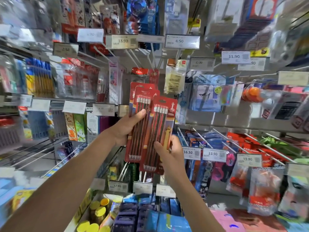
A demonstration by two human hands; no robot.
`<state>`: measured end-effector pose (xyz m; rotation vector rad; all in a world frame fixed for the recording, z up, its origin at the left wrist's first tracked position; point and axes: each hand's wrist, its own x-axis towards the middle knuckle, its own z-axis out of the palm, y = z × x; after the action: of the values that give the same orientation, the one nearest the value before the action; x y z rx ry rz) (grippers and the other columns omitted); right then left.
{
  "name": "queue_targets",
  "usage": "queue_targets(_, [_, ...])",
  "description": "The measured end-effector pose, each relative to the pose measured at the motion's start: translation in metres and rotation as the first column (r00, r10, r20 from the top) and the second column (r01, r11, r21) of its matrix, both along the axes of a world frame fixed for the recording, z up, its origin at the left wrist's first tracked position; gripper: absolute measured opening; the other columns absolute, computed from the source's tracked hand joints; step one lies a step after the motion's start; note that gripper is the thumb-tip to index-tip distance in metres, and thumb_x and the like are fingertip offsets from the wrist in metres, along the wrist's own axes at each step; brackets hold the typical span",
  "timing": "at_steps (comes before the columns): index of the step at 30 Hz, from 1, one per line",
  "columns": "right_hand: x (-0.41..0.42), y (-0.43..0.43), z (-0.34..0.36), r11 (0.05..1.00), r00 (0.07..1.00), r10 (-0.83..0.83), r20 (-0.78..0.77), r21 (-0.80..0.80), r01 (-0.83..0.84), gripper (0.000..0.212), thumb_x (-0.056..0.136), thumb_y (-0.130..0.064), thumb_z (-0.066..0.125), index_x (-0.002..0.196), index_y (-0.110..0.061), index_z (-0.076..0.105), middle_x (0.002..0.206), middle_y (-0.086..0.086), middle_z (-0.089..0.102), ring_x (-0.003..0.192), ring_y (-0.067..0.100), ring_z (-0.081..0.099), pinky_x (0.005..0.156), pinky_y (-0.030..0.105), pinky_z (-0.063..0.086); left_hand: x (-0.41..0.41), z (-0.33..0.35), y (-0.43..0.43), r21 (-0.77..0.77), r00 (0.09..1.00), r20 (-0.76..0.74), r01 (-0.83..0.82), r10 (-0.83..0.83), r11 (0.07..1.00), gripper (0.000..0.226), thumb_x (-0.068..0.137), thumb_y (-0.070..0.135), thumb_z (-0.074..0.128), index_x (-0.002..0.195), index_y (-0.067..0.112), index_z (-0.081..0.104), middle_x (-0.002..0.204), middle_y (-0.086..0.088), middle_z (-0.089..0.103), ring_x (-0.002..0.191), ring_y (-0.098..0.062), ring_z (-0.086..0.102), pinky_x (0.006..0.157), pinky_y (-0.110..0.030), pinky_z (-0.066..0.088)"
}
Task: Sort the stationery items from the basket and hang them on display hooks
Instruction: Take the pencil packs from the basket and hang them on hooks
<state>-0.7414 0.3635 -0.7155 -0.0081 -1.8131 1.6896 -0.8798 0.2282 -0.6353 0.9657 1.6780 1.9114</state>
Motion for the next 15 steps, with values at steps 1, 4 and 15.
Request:
queue_targets(1, [0.004, 0.006, -0.012, 0.998, 1.0, 0.026, 0.012, -0.063, -0.025, 0.018, 0.099, -0.025, 0.067, 0.113, -0.034, 0.061, 0.1, -0.017, 0.072, 0.092, 0.0, 0.068, 0.074, 0.016, 0.053, -0.001, 0.001, -0.001, 0.002, 1.0, 0.024, 0.012, -0.012, 1.0, 0.04, 0.085, 0.057, 0.069, 0.103, 0.023, 0.08, 0.099, -0.007, 0.079, 0.09, -0.025, 0.078, 0.07, -0.037, 0.062])
queue_targets(4, [0.018, 0.019, -0.053, 0.992, 0.997, -0.027, 0.076, -0.121, 0.036, 0.007, 0.1, -0.013, 0.063, 0.106, -0.015, 0.06, 0.096, 0.004, 0.062, 0.09, 0.025, 0.059, 0.079, 0.03, 0.046, -0.006, 0.001, -0.003, 0.025, 0.996, 0.051, 0.073, -0.074, 0.997, 0.036, 0.088, 0.053, 0.067, 0.098, 0.023, 0.083, 0.095, -0.007, 0.079, 0.086, -0.024, 0.077, 0.071, -0.036, 0.062])
queue_targets(15, [0.004, 0.025, -0.061, 0.984, 0.983, -0.167, 0.072, 0.067, 0.162, 0.01, 0.101, -0.019, 0.063, 0.096, -0.013, 0.058, 0.068, -0.013, 0.047, 0.061, 0.007, 0.042, 0.059, 0.021, 0.04, -0.005, 0.004, 0.004, 0.067, 0.996, 0.055, 0.061, -0.065, 0.996, 0.071, 0.093, 0.049, 0.066, 0.146, 0.004, 0.054, 0.117, -0.018, 0.065, 0.09, -0.027, 0.069, 0.079, -0.039, 0.057])
